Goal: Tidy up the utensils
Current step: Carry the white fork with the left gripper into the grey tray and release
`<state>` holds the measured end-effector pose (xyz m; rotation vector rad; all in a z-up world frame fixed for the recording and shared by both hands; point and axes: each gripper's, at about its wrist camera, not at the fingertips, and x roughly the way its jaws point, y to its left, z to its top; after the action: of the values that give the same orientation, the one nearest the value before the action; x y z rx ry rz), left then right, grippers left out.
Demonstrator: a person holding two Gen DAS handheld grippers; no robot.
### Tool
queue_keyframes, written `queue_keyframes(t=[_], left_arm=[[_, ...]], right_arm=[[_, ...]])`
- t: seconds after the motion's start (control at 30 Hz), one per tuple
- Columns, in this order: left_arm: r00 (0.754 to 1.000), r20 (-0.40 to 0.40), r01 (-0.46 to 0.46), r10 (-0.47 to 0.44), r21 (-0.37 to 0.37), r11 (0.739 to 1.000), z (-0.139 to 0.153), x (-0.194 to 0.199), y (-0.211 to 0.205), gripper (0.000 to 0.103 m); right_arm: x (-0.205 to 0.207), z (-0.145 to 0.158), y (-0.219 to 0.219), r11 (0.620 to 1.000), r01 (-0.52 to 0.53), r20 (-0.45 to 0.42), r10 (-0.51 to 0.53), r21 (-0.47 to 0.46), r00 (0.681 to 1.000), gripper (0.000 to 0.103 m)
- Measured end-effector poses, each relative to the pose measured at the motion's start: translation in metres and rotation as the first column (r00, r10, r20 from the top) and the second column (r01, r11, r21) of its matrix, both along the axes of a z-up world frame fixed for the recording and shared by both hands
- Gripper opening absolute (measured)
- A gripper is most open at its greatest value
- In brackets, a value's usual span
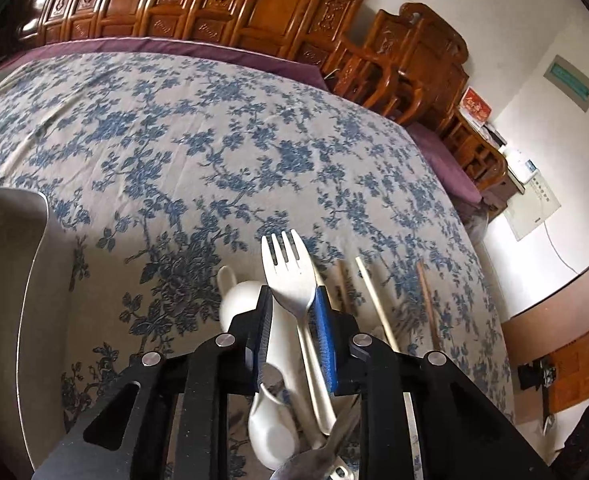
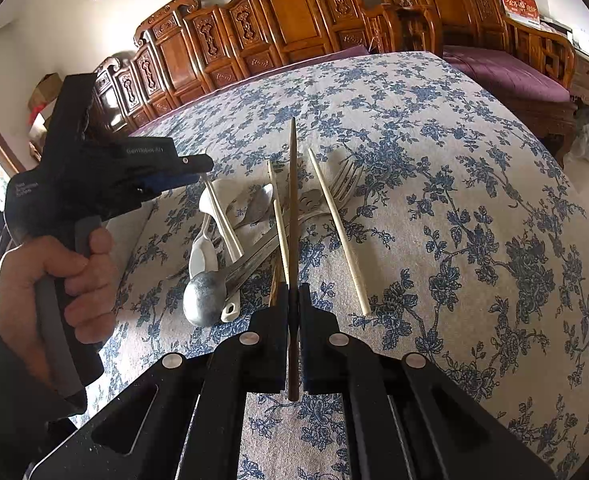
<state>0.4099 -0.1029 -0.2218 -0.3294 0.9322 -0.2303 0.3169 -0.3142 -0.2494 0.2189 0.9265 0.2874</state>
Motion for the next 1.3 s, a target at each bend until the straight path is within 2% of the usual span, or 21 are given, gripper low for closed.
queue_keyframes(t=[0.3, 0.67, 0.97, 1.3], left_arm=[[0.995, 0.089, 0.045, -0.048, 0.030, 0.999, 0.029, -0.013, -0.010, 0.019], [0.976, 0.200, 0.074, -0.090, 0.087, 0.994, 0.065, -0.053, -0.007, 0.019], [0.974, 0.216, 0.039, -0.065, 0.125, 0.991, 0.089, -0.080, 0.042, 0.019], [0.969, 0.247, -0.026, -0.018, 0.173, 0.985, 0.115, -0.118, 0.113, 0.019]], right_arm=[[0.000, 0.001, 0.000, 1.000, 0.000, 0.004, 0.000, -0.001, 1.000, 0.006], [-0.002, 0.007, 0.005, 1.000, -0.011, 0.025, 0.011, -0.010, 1.000, 0.006], [-0.008, 0.025, 0.035, 0.998, -0.057, 0.073, 0.059, -0.038, 0.996, 0.006], [-0.018, 0.057, 0.093, 0.985, -0.150, 0.137, 0.161, -0.084, 0.977, 0.006]])
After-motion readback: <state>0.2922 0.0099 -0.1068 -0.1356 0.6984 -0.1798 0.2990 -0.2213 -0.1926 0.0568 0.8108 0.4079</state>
